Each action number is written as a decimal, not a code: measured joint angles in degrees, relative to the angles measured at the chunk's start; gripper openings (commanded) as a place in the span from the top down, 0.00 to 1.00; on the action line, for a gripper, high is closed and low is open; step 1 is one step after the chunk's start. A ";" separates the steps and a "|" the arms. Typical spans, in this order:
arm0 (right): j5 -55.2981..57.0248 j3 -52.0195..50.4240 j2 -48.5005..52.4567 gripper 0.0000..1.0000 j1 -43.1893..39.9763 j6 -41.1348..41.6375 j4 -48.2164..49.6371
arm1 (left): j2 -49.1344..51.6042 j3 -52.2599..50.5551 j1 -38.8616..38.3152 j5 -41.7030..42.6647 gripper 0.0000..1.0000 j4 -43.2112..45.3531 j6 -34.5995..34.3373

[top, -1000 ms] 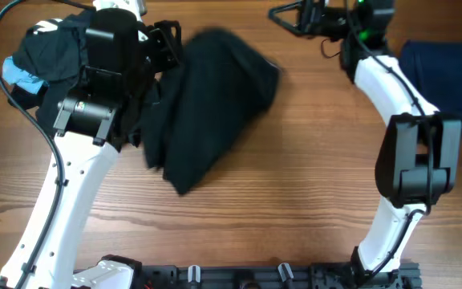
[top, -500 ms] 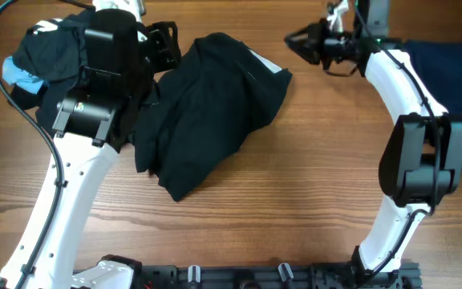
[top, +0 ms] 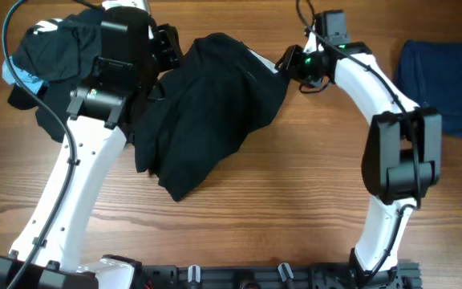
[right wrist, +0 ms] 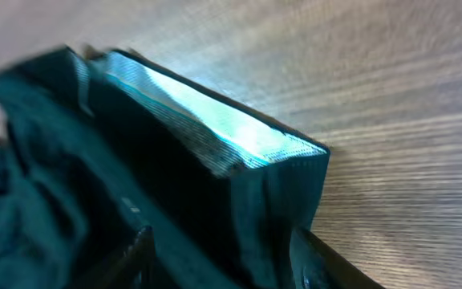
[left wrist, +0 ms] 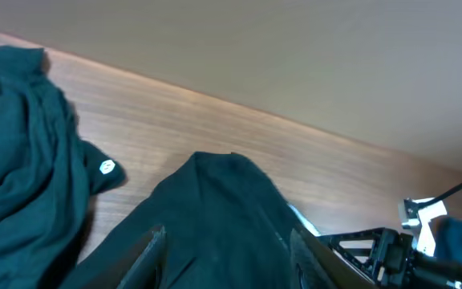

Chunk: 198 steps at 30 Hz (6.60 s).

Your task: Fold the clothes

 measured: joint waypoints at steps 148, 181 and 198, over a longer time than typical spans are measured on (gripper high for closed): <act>1.73 -12.20 -30.49 0.13 31.08 10.23 13.86 | 7.41 19.50 -5.33 -7.52 0.96 26.73 1.16; 21.46 -13.29 -19.96 0.22 43.54 31.71 38.07 | 7.32 21.03 -11.04 -15.96 0.96 27.04 0.96; 26.05 -13.29 -13.99 0.83 43.74 37.62 37.03 | 7.30 21.03 -19.67 -27.39 0.96 24.76 1.66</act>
